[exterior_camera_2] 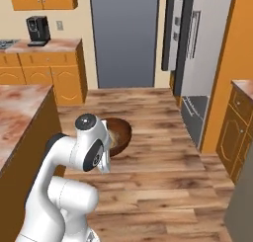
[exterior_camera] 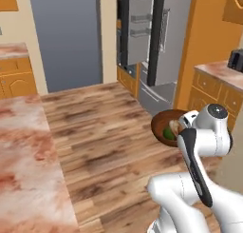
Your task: Pick the chicken drumstick and lime from their plates and place them in the bowl. Then put the bowl in the fridge.
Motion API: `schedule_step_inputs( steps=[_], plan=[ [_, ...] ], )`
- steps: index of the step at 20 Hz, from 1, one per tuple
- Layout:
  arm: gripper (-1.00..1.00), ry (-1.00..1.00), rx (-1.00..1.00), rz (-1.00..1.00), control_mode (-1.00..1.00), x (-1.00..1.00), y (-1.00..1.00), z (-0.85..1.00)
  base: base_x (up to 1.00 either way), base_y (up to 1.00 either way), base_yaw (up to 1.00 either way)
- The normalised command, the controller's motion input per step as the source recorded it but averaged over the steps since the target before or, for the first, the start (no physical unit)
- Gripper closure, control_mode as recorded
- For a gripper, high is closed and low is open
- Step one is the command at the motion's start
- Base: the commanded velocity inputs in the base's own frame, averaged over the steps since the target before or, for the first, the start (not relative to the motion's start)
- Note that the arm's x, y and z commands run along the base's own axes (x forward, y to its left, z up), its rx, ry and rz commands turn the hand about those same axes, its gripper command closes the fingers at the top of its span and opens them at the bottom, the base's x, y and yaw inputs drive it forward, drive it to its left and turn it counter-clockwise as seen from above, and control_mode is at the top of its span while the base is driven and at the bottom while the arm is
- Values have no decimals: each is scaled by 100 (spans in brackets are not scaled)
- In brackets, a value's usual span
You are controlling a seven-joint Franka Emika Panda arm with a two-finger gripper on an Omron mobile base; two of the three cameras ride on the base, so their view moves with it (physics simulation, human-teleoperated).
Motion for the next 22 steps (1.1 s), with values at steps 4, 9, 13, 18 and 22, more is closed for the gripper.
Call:
schedule_step_inputs(
  steps=[4, 9, 13, 18, 22],
  plan=[
    [100, 0, 0, 0, 100, 0, 0, 0, 80, 0, 41],
    [100, 0, 0, 0, 100, 0, 0, 0, 87, -10, 28],
    [100, 0, 0, 0, 100, 0, 0, 0, 93, -16, 5],
    [100, 0, 0, 0, 100, 0, 0, 0, 92, -12, 0],
    [100, 0, 0, 0, 100, 0, 0, 0, 90, -8, 0]
  ],
)
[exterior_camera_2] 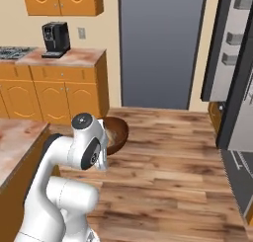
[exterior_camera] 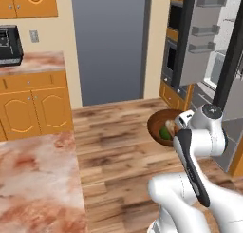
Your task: Pick the chicken drumstick and lime from their plates and place them in the bowl. Then put the bowl in the fridge.
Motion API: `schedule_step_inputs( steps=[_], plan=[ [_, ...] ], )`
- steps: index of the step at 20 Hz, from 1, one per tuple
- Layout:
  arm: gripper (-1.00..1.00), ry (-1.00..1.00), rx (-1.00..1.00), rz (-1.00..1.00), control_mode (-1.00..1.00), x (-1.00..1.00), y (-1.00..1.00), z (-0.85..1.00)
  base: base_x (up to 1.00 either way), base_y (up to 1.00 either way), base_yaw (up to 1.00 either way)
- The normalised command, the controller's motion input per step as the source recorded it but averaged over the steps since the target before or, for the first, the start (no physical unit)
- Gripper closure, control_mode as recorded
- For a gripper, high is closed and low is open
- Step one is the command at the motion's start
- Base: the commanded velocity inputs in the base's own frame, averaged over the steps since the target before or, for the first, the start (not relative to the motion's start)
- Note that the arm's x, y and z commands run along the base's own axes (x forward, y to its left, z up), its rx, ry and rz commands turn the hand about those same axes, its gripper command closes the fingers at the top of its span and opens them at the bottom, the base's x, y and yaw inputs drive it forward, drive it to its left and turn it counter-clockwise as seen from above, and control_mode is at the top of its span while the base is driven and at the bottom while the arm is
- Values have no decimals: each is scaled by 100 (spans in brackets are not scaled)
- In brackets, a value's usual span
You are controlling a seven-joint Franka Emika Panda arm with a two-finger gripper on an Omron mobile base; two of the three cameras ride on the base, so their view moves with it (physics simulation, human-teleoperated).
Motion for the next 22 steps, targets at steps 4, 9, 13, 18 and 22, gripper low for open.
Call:
schedule_step_inputs(
  steps=[4, 9, 13, 18, 22],
  plan=[
    [100, 0, 0, 0, 100, 0, 0, 0, 88, -5, 0],
    [100, 0, 0, 0, 100, 0, 0, 0, 86, -1, -10],
    [100, 0, 0, 0, 100, 0, 0, 0, 58, 0, -39],
    [100, 0, 0, 0, 100, 0, 0, 0, 44, 1, -55],
    [100, 0, 0, 0, 100, 0, 0, 0, 52, 15, -51]
  ],
)
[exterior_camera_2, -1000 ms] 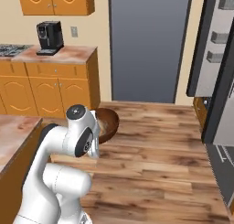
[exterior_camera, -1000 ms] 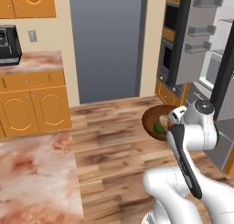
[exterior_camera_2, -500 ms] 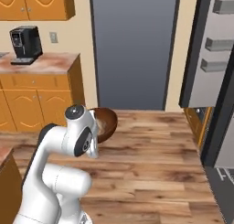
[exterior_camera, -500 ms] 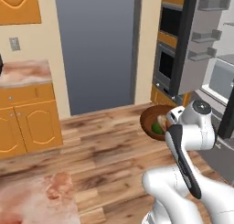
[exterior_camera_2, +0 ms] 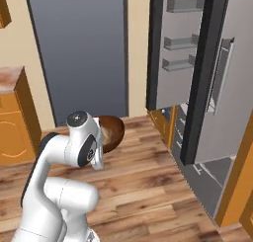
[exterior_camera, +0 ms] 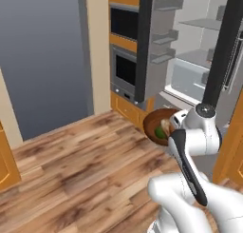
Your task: Pick the chicken drumstick and lime from their plates and place them in the bowl. Then put the bowl in the fridge.
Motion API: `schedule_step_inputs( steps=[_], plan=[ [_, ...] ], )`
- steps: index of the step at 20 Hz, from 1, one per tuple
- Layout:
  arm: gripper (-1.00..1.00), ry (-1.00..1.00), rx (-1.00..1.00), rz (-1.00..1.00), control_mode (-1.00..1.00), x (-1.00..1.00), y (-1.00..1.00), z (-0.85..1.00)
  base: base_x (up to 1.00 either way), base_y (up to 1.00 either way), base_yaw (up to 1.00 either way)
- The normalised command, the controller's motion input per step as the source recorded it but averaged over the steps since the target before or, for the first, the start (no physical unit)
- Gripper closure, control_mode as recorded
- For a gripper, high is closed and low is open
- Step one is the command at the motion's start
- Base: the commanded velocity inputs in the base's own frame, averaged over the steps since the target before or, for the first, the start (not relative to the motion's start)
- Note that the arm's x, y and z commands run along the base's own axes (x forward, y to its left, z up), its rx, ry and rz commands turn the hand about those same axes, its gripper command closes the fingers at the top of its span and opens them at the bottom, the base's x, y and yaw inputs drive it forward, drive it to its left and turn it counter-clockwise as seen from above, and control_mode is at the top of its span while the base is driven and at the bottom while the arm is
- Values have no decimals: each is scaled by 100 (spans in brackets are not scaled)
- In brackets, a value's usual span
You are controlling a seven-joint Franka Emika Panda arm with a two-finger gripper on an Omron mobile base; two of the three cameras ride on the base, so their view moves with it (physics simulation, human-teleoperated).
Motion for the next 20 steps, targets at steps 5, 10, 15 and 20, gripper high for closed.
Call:
schedule_step_inputs(
  steps=[5, 10, 15, 20],
  plan=[
    [100, 0, 0, 0, 100, 0, 0, 0, 77, 35, -28],
    [100, 0, 0, 0, 100, 0, 0, 0, 61, 32, -43],
    [100, 0, 0, 0, 100, 0, 0, 0, 55, 37, -48],
    [100, 0, 0, 0, 100, 0, 0, 0, 71, 38, -27]
  ],
)
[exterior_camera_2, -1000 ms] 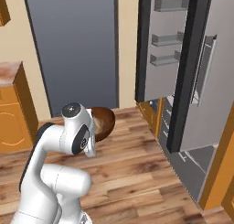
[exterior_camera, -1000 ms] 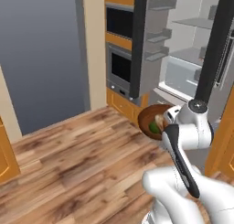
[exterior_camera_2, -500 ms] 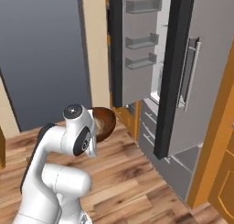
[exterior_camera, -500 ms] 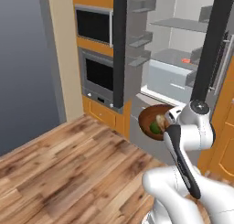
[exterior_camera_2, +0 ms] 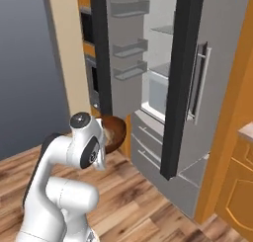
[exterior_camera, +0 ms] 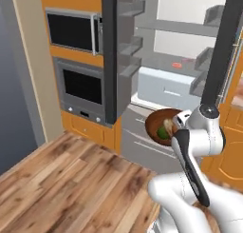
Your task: Pick the chicken drumstick and lime from their plates and place them in the bowl. Then put the bowl in the fridge.
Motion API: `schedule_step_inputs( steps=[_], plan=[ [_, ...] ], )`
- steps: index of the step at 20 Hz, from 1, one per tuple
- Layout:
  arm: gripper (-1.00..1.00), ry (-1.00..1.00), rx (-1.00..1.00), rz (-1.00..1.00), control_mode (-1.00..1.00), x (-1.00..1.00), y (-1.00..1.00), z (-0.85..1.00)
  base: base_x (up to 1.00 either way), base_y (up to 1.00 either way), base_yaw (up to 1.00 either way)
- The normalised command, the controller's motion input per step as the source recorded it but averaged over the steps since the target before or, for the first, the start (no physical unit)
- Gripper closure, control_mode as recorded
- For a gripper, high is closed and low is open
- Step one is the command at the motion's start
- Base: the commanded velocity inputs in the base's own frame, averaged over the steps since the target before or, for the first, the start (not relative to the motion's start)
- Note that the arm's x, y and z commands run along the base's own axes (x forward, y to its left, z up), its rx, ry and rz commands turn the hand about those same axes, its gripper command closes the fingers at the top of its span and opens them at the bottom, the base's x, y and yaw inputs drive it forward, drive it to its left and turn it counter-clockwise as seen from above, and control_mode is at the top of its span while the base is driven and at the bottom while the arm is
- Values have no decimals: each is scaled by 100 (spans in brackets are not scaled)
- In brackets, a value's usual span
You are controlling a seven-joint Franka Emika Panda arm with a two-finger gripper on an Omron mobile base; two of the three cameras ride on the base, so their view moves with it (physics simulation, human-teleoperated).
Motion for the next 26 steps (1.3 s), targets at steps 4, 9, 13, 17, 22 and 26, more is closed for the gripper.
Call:
schedule_step_inputs(
  steps=[4, 9, 13, 17, 22, 26],
  plan=[
    [100, 0, 0, 0, 100, 0, 0, 0, 65, 40, -32],
    [100, 0, 0, 0, 100, 0, 0, 0, 45, 36, -54],
    [100, 0, 0, 0, 100, 0, 0, 0, 46, 38, -54],
    [100, 0, 0, 0, 100, 0, 0, 0, 47, 38, -53],
    [100, 0, 0, 0, 100, 0, 0, 0, 50, 38, -51],
    [100, 0, 0, 0, 100, 0, 0, 0, 60, 42, -38]
  ],
)
